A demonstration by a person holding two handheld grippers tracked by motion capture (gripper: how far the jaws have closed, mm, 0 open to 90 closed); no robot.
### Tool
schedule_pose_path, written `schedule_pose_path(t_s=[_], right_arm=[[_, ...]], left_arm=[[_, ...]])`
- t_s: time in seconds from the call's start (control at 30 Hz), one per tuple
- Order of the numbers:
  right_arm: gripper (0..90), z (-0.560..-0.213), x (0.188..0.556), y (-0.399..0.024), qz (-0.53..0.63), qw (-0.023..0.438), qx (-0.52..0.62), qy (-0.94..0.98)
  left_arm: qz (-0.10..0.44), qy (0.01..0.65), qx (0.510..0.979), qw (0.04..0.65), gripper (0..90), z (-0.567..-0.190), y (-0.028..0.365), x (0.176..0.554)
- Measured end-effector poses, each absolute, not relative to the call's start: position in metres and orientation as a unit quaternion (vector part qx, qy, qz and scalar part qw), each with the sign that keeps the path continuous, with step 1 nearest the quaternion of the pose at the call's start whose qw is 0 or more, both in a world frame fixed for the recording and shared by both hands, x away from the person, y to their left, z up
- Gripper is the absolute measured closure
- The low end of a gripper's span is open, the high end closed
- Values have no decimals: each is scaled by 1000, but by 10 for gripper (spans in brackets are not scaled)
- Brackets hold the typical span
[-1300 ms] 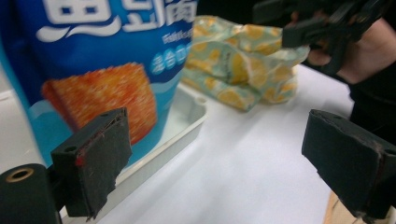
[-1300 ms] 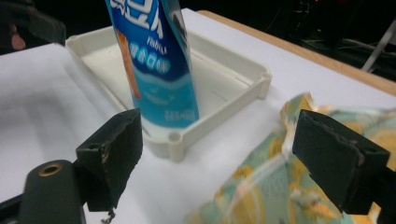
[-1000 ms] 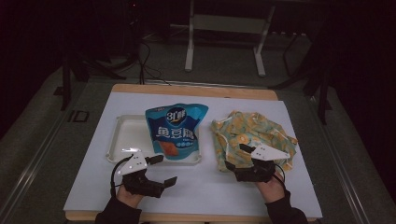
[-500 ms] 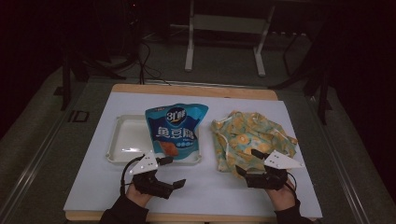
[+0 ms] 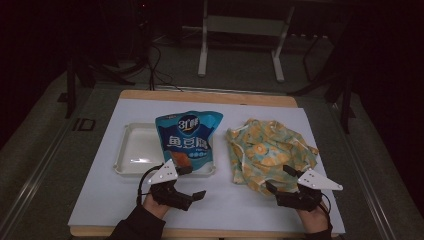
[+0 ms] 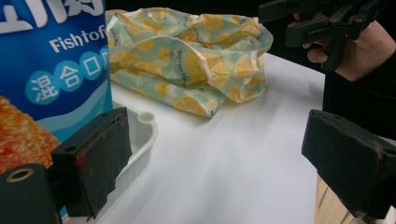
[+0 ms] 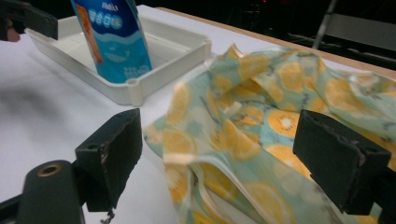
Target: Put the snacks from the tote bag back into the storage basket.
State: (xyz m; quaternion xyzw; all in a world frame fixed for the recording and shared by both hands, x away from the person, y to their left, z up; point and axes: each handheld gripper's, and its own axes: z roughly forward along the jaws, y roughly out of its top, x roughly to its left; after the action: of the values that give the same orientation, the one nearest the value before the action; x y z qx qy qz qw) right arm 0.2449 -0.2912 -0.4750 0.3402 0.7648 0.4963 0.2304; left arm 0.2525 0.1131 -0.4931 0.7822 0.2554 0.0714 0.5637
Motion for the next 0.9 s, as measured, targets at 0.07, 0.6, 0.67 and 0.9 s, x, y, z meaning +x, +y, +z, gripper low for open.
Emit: schedule_pose_path(t_s=[0.07, 0.6, 0.67, 0.9], right_arm=[[156, -475, 243, -296, 496, 235, 342, 762], [152, -477, 241, -308, 506, 245, 361, 744], [152, -477, 241, -308, 503, 248, 360, 745], [153, -477, 241, -307, 502, 252, 359, 746]], left_arm=[[71, 254, 784, 561, 89, -494, 113, 252], [69, 251, 787, 559, 90, -500, 117, 250], [69, 251, 787, 559, 89, -500, 117, 250], [69, 250, 786, 562, 89, -500, 118, 249]])
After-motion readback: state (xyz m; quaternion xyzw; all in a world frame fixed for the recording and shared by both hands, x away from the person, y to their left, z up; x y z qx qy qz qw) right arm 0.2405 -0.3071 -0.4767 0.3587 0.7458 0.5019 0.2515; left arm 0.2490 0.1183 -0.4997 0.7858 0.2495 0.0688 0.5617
